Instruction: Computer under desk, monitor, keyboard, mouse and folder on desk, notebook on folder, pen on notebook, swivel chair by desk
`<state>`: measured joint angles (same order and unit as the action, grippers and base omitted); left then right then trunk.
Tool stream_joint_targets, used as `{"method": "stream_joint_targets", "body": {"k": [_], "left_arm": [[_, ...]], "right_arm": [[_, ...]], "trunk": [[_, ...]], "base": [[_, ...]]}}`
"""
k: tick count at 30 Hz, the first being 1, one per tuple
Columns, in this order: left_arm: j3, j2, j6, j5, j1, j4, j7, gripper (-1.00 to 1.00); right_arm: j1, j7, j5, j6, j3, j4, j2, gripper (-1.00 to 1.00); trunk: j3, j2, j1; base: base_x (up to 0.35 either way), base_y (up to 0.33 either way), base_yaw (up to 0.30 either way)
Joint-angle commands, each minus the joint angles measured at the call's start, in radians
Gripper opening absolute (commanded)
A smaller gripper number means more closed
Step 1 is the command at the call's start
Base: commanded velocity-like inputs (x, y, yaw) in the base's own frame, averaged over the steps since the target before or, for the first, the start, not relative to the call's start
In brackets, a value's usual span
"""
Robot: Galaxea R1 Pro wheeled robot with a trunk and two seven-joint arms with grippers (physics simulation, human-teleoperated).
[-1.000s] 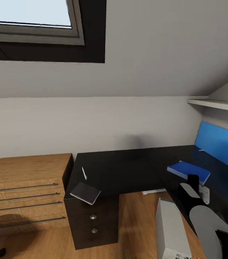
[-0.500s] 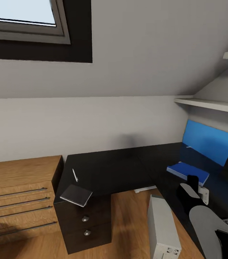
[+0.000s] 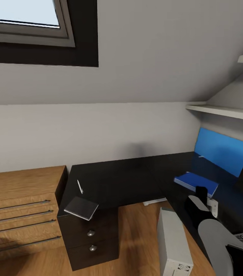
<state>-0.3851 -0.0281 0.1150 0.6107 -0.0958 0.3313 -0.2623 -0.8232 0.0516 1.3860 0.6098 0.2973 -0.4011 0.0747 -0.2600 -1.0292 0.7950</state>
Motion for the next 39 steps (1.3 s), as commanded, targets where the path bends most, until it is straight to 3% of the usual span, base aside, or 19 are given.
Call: {"method": "stream_joint_targets", "body": {"k": [1,16,39], "left_arm": [[-0.008,0.001,0.005,0.009,-0.001,0.000,-0.006,1.00],[-0.008,0.001,0.018,0.009,-0.001,0.000,-0.008,1.00],[-0.008,0.001,0.018,0.008,-0.001,0.000,-0.008,1.00]], "right_arm": [[-0.001,0.000,0.000,0.001,0.000,-0.001,-0.002,-1.00],[-0.001,-0.009,0.001,0.001,0.000,0.023,-0.020,-1.00],[-0.001,-0.011,-0.002,0.010,0.003,0.029,-0.011,-1.00]], "trunk": [[-0.001,-0.001,0.000],[-0.001,-0.001,0.000],[-0.001,-0.001,0.000]], "base": [[0.000,0.000,0.000],[0.000,0.081,0.000],[0.000,0.006,-0.006]]}}
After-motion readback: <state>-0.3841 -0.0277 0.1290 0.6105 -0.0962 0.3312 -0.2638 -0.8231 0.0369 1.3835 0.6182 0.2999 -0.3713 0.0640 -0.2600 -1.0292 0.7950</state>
